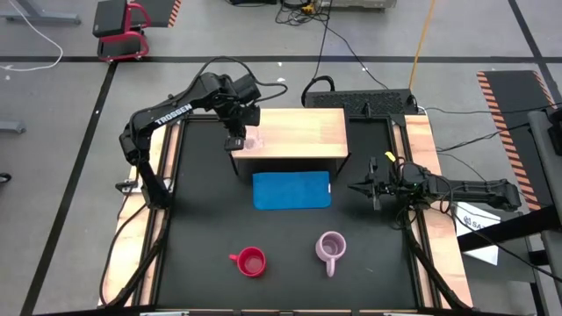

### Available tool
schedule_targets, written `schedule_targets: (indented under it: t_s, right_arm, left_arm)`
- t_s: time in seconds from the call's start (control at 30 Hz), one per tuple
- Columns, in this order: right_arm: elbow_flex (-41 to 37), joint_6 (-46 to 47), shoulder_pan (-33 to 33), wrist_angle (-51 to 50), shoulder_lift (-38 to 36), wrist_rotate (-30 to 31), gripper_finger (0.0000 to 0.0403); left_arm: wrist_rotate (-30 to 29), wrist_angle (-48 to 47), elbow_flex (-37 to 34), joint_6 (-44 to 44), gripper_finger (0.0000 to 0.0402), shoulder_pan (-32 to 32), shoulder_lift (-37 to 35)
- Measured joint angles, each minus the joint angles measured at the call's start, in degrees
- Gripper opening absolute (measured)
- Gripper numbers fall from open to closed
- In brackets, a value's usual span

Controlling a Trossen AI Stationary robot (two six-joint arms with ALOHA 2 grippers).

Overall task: Stack small to large cups/mugs on shelf
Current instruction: Put the glass mug on the shelf

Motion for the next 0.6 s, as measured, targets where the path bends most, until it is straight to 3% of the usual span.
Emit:
schedule_targets:
  t_s: [0.6]
  right_arm:
    - [0.00,0.02,-0.02,-0.05,0.00,0.01,0.0000]
  left_arm:
    - [-2.60,1.62,0.35,2.16,0.0120,0.10,-0.01]
